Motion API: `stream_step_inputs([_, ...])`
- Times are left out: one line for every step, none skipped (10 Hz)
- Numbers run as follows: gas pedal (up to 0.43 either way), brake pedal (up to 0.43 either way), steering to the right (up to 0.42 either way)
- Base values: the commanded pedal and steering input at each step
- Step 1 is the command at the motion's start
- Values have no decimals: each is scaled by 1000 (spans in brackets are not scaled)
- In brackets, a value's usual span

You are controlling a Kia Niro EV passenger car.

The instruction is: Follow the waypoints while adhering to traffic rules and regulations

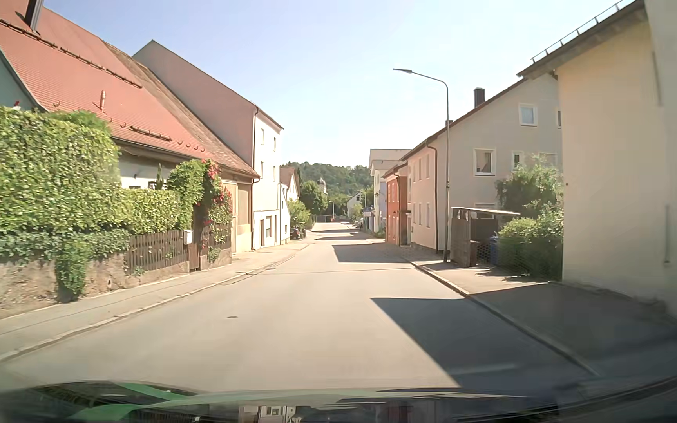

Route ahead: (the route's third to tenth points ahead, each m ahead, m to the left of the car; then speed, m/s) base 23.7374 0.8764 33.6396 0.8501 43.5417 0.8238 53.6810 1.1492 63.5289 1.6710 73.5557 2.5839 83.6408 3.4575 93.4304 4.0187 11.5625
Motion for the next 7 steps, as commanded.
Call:
stream_step_inputs([47,0,-10])
stream_step_inputs([47,0,-10])
stream_step_inputs([59,0,-10])
stream_step_inputs([67,0,-9])
stream_step_inputs([67,0,-10])
stream_step_inputs([67,0,-9])
stream_step_inputs([67,0,-9])
